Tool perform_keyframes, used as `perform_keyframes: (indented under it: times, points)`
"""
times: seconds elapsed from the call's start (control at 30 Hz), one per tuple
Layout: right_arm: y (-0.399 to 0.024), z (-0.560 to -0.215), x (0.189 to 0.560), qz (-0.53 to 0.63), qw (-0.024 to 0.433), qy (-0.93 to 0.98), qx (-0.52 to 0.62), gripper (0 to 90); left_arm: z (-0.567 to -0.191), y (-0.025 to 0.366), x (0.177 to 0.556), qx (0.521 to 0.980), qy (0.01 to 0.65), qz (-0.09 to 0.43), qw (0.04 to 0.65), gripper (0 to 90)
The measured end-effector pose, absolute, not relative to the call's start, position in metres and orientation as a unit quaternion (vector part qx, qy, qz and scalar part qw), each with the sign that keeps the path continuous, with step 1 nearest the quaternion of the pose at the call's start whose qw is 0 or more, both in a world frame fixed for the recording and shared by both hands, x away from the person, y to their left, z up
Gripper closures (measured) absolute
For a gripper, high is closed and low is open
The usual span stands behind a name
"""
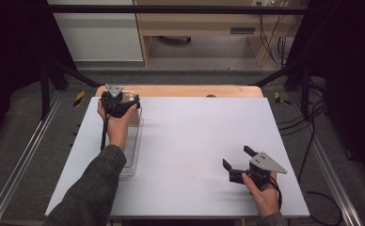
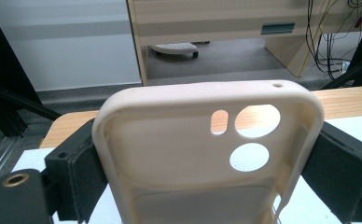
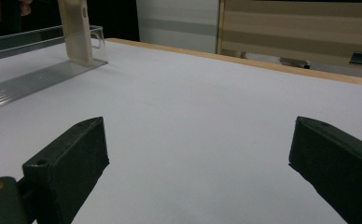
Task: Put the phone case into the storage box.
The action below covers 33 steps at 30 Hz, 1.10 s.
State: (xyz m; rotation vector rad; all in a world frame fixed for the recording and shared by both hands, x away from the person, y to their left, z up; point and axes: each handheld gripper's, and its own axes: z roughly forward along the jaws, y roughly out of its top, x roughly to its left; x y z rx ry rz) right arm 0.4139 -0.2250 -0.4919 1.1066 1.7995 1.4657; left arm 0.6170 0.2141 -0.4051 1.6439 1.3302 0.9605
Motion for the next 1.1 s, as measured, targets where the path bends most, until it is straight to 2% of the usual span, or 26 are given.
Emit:
perform_keyframes:
  times: [0.6, 1.1]
  points:
    - [-0.2246, -0.4923, 0.4139, 0.547, 0.281, 0.672, 0.413, 4.4, -0.4080, 0.2178, 0.6203, 0.648, 0.524, 0.368, 0.413, 6.4]
    - [-0.2244, -0.4930, 0.4140, 0.547, 0.278, 0.672, 0.414, 4.3, -0.4078, 0.2198, 0.6218, 0.645, 0.522, 0.383, 0.405, 3.6]
